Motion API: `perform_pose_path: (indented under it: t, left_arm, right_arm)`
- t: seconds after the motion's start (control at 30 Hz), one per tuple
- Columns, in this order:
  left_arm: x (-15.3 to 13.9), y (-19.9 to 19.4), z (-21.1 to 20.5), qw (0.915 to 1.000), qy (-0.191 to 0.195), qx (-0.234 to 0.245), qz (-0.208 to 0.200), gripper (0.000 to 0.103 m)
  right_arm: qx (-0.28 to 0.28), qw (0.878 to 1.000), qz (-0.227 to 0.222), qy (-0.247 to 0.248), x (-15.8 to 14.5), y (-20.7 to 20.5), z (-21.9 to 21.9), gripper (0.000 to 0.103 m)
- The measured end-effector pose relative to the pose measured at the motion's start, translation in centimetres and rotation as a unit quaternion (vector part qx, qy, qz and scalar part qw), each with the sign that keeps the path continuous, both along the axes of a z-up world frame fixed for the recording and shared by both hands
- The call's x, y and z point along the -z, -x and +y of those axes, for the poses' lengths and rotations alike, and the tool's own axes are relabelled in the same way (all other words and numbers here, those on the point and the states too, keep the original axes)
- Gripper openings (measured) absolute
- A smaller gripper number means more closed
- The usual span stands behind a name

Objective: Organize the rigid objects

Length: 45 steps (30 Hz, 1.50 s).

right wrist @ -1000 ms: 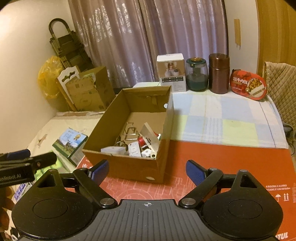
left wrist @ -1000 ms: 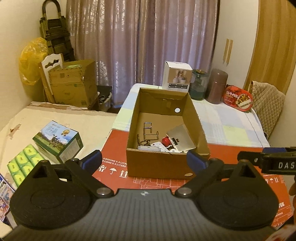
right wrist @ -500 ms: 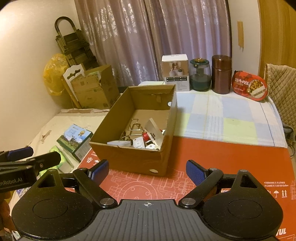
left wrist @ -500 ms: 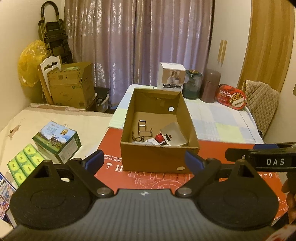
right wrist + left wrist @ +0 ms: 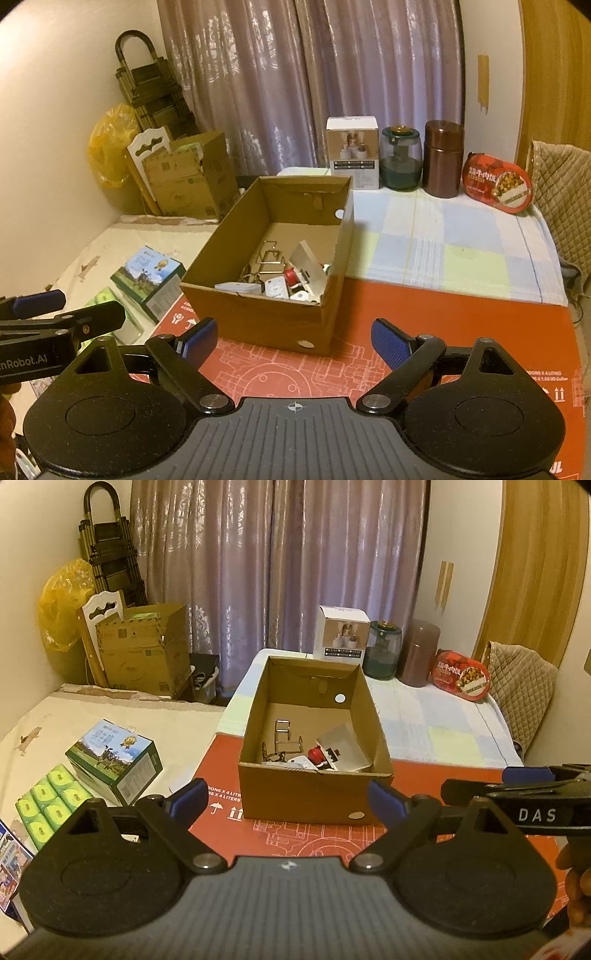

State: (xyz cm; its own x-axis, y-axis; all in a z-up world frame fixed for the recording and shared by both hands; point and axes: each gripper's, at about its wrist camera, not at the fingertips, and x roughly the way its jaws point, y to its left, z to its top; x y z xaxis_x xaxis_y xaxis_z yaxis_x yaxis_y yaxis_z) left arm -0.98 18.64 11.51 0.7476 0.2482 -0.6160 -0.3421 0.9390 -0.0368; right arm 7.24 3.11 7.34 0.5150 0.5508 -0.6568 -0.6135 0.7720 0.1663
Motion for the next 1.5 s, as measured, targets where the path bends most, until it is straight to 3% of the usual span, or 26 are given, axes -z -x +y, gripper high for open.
perform_pose_path:
  t: [1.5]
  left_arm:
    - [1.5, 1.1, 0.4, 0.9994, -0.012, -0.029, 0.018, 0.092]
  right_arm:
    - [-0.002, 1.000, 0.006, 0.008, 1.1, 1.4, -0.1, 0.087]
